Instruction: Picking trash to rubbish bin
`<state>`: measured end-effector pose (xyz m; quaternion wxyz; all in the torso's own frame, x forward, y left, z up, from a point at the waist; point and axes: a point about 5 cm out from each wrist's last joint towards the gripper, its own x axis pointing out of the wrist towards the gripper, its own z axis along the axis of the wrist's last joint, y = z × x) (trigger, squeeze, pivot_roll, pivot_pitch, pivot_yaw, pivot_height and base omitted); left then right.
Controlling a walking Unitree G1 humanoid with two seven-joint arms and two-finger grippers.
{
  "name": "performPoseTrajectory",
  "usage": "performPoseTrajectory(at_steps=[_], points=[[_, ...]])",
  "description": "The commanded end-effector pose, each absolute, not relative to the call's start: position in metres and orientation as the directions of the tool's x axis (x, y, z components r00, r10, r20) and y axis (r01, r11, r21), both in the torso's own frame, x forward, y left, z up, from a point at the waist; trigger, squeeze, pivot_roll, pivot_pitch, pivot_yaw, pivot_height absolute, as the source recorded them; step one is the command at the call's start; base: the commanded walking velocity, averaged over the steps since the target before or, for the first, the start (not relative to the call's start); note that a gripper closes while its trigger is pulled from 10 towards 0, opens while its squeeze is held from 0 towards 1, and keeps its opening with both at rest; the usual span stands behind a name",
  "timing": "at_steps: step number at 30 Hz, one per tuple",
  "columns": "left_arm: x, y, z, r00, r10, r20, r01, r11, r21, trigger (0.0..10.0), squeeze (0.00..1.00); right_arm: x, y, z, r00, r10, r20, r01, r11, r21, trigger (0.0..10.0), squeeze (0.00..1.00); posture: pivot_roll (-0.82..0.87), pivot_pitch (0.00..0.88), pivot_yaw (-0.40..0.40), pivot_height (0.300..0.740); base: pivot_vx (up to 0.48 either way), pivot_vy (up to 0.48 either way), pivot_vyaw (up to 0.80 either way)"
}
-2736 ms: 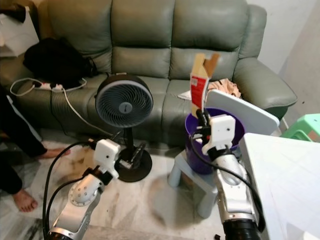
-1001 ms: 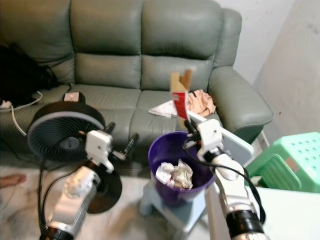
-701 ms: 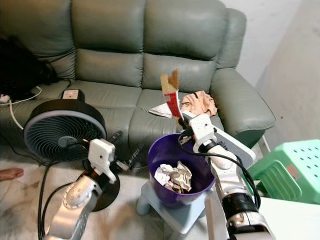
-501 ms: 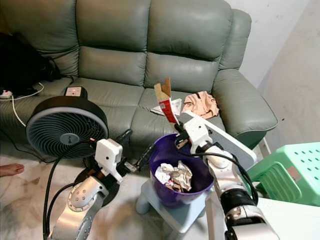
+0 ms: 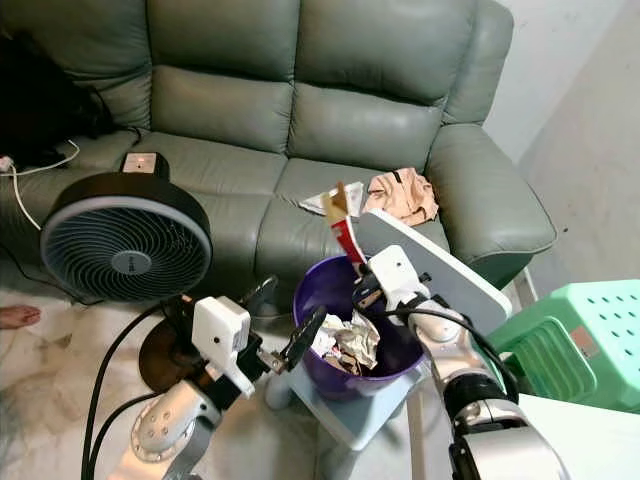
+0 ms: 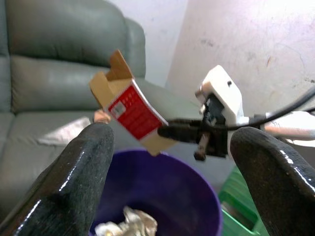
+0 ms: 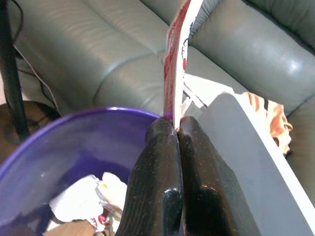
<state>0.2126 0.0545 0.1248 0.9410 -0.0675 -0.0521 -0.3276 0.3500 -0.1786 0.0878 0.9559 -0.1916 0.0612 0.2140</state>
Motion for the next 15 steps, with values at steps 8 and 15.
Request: performPoseTrajectory(at_steps=[8, 15], points=[[0.198, 0.047, 0.129, 0.772, -0.623, 0.125, 0.635, 0.76, -0.136, 10.0, 0.0, 0.359, -0.199, 0.105, 0.927, 0.329, -0.18, -0.375, 0.833, -0.408, 10.0, 0.0, 0.15, 0.224, -0.157, 0.715, 0.0, 0.0, 0.0], [0.198, 0.047, 0.131, 0.774, -0.621, 0.119, 0.633, 0.759, -0.156, 10.0, 0.0, 0.363, -0.211, 0.12, 0.918, 0.355, -0.177, -0.397, 0.811, -0.43, 10.0, 1.0, 0.14, 0.224, -0.155, 0.715, 0.0, 0.0, 0.0]])
